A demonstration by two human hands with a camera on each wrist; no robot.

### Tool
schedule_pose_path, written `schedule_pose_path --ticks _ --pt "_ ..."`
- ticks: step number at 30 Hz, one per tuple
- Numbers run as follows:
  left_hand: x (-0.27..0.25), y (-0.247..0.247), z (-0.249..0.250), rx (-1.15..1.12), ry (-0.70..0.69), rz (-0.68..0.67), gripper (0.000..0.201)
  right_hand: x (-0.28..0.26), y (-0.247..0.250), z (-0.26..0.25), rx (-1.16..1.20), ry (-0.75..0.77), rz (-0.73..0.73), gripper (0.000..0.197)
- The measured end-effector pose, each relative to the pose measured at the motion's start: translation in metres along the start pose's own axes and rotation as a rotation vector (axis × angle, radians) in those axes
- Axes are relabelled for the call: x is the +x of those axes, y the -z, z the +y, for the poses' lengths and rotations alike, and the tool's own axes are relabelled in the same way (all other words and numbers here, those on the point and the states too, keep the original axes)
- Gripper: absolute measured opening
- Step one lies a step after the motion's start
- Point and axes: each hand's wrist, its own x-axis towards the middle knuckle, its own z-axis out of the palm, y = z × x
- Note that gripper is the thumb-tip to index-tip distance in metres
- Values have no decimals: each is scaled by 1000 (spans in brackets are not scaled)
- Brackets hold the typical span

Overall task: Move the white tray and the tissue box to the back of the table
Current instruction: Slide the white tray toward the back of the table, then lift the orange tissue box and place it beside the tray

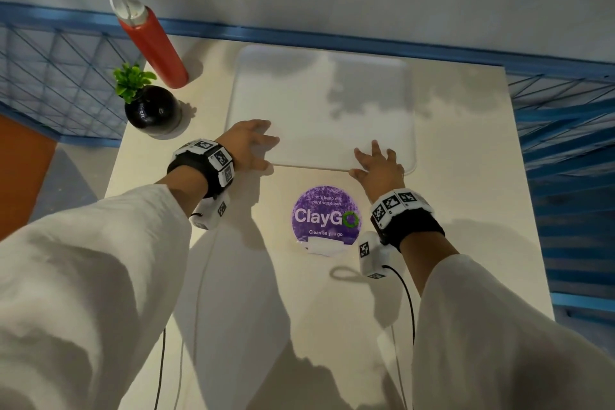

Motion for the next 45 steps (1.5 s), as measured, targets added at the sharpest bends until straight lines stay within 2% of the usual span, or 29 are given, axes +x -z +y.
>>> schedule_pose_path --ticks 13,17,20,23,25,29,33,38,45 --pt "5 6 -1 27 2 -13 67 -2 -2 -5 -12 -16 -7 47" --pt "-5 5 7 72 -17 -28 73 -6 2 -5 48 -14 -33 56" --pt "-28 1 20 -33 -42 129 68 -22 12 -9 85 30 22 63" --pt "-69 -10 47 -216 -47 310 47 -68 29 -16 261 53 168 52" --pt "-104 -26 70 -310 -55 330 35 -116 37 -16 407 51 274 41" --pt "-182 -75 116 -496 -39 241 25 -225 41 6 516 55 469 27" --pt "-246 -131 167 -584 -51 74 24 -312 33 54 522 1 610 25" --pt "-286 -191 223 -655 -53 -61 24 -382 7 134 530 -171 586 26" --pt "-274 -240 289 -643 10 2 43 -424 -43 234 658 -473 438 43"
